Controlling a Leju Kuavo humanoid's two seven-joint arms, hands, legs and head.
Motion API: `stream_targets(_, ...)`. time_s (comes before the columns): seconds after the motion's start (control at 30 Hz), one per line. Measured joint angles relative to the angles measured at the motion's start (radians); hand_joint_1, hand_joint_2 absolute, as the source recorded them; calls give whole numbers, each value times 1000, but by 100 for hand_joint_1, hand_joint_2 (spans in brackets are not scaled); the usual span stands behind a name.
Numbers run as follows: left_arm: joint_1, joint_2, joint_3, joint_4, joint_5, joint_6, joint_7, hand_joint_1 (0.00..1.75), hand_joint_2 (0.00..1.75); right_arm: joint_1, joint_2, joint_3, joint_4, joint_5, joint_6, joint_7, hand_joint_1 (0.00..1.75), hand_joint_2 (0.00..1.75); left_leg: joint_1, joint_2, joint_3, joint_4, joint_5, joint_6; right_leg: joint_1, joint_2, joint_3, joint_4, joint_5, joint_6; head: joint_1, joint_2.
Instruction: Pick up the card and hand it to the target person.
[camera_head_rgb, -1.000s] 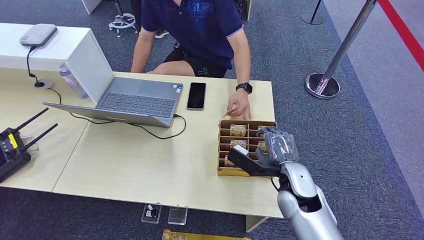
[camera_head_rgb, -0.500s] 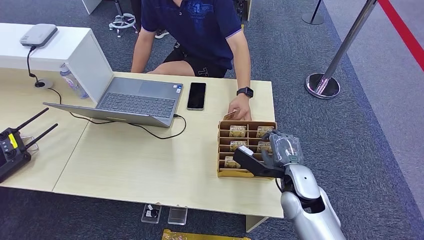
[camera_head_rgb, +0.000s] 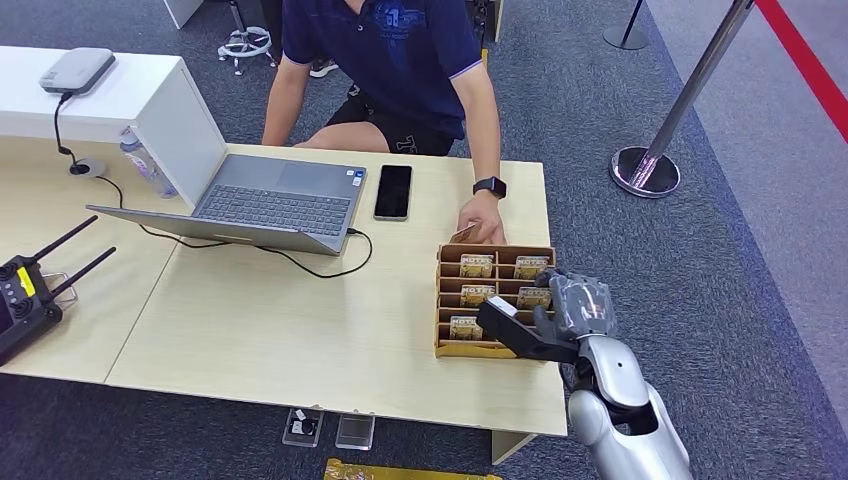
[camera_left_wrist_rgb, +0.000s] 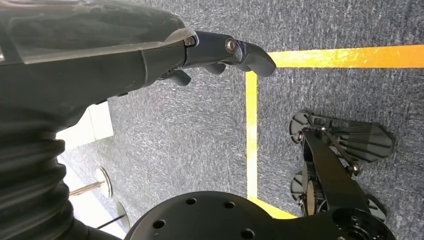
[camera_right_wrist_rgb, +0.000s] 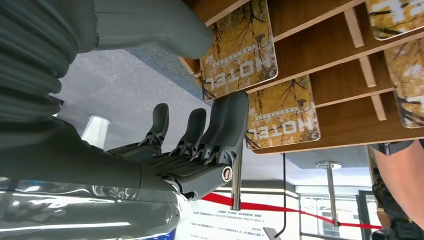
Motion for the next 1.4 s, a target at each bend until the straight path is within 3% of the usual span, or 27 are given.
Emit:
stream_targets(0.43,0,1,0,0,-10,-9,-1,0,175,9,-5,-16,0,5,-11,-5,64,175,0,0,0,0,0,0,0,0,0,0,0,0,0,0)
stream_targets(0.6,0,3,0,0,-21,-12,-2,0,175,9,-6,-17,2,5,-17,-5,72,175,0,0,0,0,0,0,0,0,0,0,0,0,0,0)
stream_targets(0.77,0,6,-1,0,-32,-14,-2,0,175,9,-6,-17,4,5,-22,-5,104,175,0,0,0,0,0,0,0,0,0,0,0,0,0,0)
stream_targets(0.93,0,8,-2,0,-40,-16,-1,0,175,10,-9,-18,6,5,-25,-4,112,175,0,0,0,0,0,0,0,0,0,0,0,0,0,0)
stream_targets(1.23,0,10,-3,0,-44,-21,0,0,175,18,-14,-19,6,4,-31,-1,108,175,0,0,0,0,0,0,0,0,0,0,0,0,0,0)
stream_targets(1.4,2,12,-3,0,-45,-24,-2,0,175,24,-15,-25,6,3,-39,-1,122,175,0,0,0,0,0,0,0,0,0,0,0,0,0,0)
